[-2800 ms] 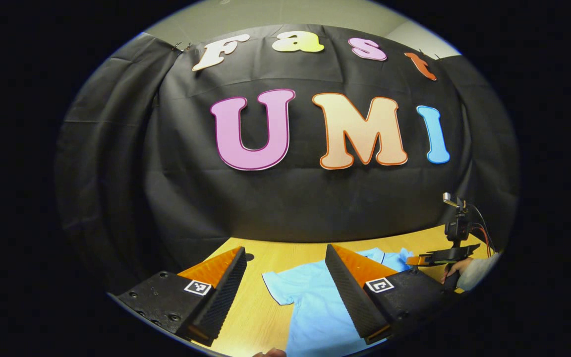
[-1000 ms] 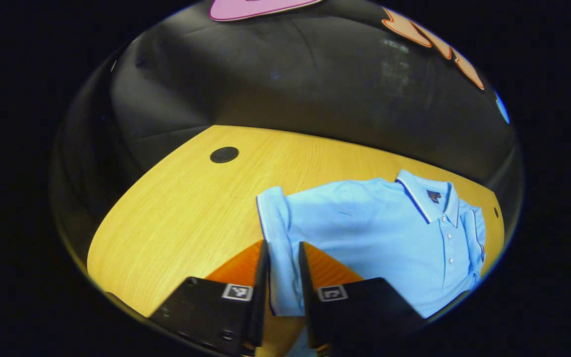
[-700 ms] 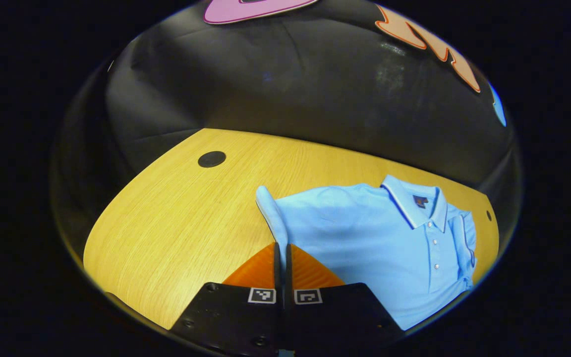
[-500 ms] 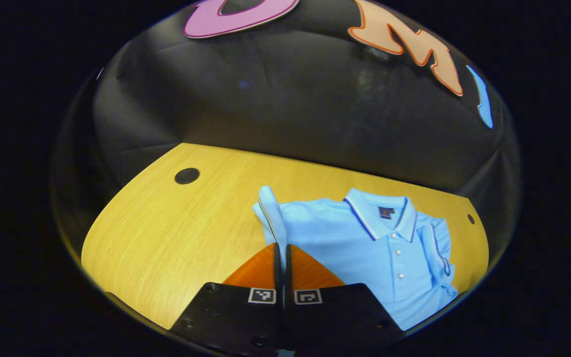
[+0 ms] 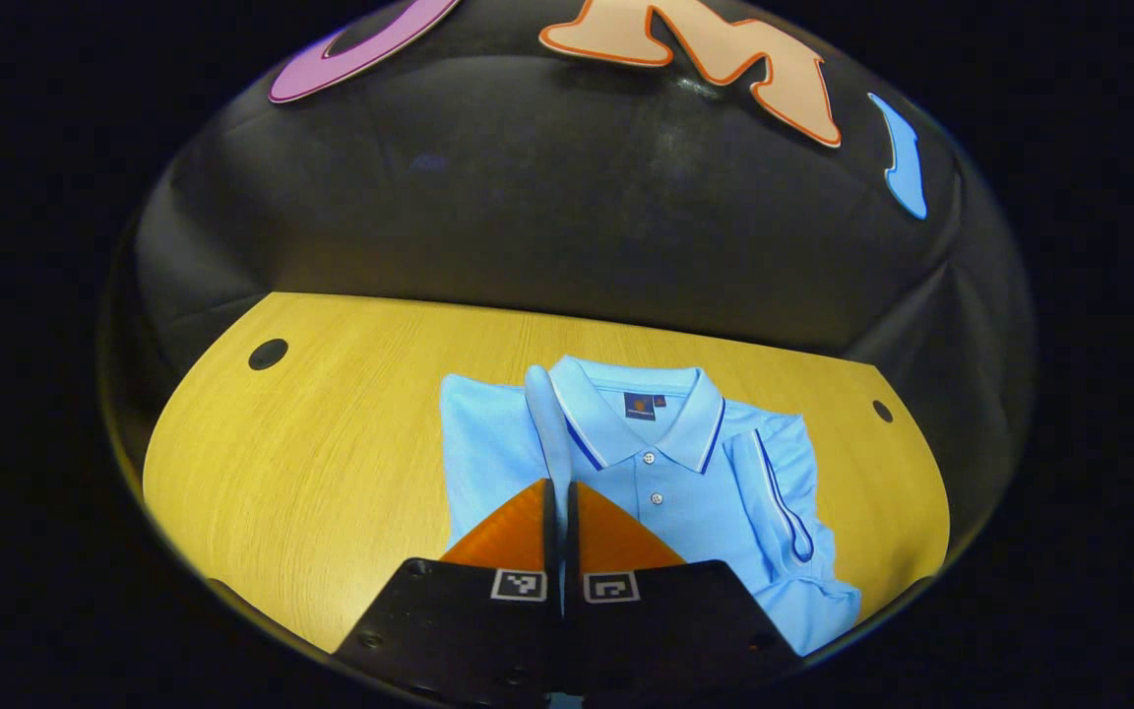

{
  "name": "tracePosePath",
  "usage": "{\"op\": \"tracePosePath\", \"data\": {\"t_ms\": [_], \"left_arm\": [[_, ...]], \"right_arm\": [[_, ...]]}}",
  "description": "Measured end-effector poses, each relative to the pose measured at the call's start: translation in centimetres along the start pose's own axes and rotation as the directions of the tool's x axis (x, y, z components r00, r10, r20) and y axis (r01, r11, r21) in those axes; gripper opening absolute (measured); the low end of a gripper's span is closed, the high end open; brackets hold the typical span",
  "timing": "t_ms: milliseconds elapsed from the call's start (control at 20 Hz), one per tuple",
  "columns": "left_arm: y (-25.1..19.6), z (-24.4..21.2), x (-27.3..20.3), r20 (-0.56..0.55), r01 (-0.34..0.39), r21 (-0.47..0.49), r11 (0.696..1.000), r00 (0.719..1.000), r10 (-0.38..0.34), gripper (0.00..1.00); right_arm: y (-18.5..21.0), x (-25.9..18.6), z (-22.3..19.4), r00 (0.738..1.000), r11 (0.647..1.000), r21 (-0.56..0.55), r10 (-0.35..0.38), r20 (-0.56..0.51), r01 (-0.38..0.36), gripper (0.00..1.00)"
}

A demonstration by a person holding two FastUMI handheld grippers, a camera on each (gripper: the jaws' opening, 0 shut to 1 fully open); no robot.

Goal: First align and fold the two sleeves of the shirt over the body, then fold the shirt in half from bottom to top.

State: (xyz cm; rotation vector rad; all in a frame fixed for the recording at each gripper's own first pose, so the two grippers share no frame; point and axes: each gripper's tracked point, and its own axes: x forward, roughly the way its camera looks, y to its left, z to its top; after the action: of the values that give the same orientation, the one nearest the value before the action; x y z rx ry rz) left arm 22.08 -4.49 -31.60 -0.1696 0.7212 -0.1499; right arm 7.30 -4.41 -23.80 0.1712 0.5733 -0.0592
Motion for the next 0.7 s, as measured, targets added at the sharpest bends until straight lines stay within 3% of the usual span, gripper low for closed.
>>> {"op": "tracePosePath", "data": {"t_ms": [50, 100, 150, 250, 350, 400, 450, 700], "left_arm": [[-0.2, -0.1, -0.2, 0.007, 0.007, 0.009, 1.0, 1.0, -0.007, 0.0], [-0.9, -0.1, -0.6, 0.013, 0.043, 0.012, 0.999, 0.999, -0.043, 0.15], [-1.1, 0.0, -1.2, 0.021, 0.045, 0.02, 0.999, 0.999, -0.045, 0.43], [-0.6, 0.2, -2.7, 0.073, 0.044, 0.058, 0.997, 0.996, -0.048, 0.98], [-0.1, 0.6, -6.0, 0.133, 0.032, 0.093, 0.995, 0.99, -0.045, 0.96], [0.1, 0.6, -7.7, 0.153, 0.024, 0.102, 0.994, 0.987, -0.039, 0.96], [0.2, 0.5, -9.3, 0.171, 0.022, 0.105, 0.994, 0.985, -0.04, 0.96], [1.6, -1.2, -17.6, 0.227, -0.027, 0.111, 0.993, 0.974, 0.002, 0.96]], "right_arm": [[0.4, 0.2, -0.3, 1.0, 1.0, 0.002, 0.002, -0.004, -0.002, 0.98], [0.7, 0.4, -0.4, 1.0, 1.0, 0.003, 0.002, -0.004, -0.002, 0.93], [1.1, 0.5, -0.4, 1.0, 1.0, 0.0, 0.004, 0.001, -0.004, 0.98], [1.6, 0.7, -0.5, 1.0, 1.0, -0.008, -0.002, 0.019, 0.002, 0.94], [2.5, 0.3, -0.3, 0.999, 1.0, 0.0, 0.007, 0.043, -0.007, 0.98], [2.9, -0.2, -0.3, 0.999, 1.0, 0.001, 0.016, 0.052, -0.016, 0.93], [3.1, -0.7, -0.5, 0.998, 1.0, -0.008, 0.028, 0.059, -0.027, 0.98], [3.5, -4.0, -1.2, 0.995, 0.996, -0.056, 0.076, 0.068, -0.072, 0.93]]}}
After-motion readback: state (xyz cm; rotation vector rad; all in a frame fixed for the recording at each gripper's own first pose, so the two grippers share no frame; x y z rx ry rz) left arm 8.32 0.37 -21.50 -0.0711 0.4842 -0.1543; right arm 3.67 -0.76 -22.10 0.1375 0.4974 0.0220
